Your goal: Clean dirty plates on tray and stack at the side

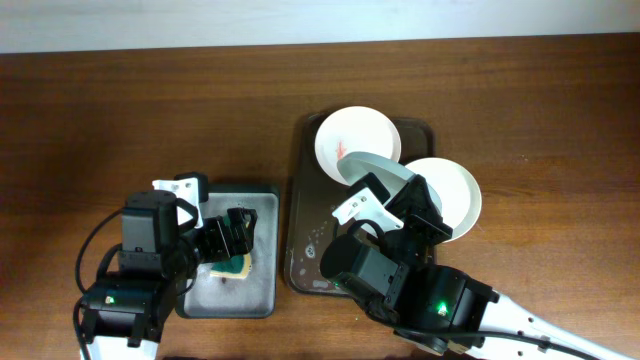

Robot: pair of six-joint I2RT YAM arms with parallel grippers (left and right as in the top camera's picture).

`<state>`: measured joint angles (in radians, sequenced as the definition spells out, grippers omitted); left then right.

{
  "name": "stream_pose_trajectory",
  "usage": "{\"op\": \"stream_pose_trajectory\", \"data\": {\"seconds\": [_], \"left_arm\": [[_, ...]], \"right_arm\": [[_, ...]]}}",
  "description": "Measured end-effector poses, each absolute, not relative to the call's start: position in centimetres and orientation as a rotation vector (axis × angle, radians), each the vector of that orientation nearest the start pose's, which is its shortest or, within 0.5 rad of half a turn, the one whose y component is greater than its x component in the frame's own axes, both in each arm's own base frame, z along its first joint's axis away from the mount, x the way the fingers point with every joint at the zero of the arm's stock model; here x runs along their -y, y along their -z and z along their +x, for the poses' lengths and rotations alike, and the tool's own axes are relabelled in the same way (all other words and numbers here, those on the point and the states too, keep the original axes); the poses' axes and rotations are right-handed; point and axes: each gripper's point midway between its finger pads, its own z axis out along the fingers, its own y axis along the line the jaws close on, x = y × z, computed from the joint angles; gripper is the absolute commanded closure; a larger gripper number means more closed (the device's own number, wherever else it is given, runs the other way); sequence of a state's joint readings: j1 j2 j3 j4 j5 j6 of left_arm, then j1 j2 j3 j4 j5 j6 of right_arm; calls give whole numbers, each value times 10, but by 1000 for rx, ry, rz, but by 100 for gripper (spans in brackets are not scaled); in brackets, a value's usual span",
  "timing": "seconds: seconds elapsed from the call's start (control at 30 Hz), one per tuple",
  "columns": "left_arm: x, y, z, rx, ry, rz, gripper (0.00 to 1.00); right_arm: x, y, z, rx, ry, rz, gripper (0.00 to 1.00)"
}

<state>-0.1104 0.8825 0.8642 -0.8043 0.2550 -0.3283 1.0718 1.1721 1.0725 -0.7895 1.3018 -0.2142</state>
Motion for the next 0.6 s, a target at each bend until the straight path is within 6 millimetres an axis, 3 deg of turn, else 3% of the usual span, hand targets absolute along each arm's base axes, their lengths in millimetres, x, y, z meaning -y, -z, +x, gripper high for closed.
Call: {"op": "stream_pose_trajectory", "data": {"seconds": [0.27,0.4,0.5,0.6], "left_arm": [[72,-197,255,-2416,509,-142,1],[72,-197,255,-2417,509,-142,0],[72,-197,255,-2417,509,-142,1],[72,-197,255,-2418,509,-142,1]], "right_arm": [[-134,-297,261,-1768,993,-713,96],[-137,-292,265,-1819,864,-609,96],[-127,-263,267,-1979,737,-575,96],[-107,-227,270,-2229,526,-382,96]]}}
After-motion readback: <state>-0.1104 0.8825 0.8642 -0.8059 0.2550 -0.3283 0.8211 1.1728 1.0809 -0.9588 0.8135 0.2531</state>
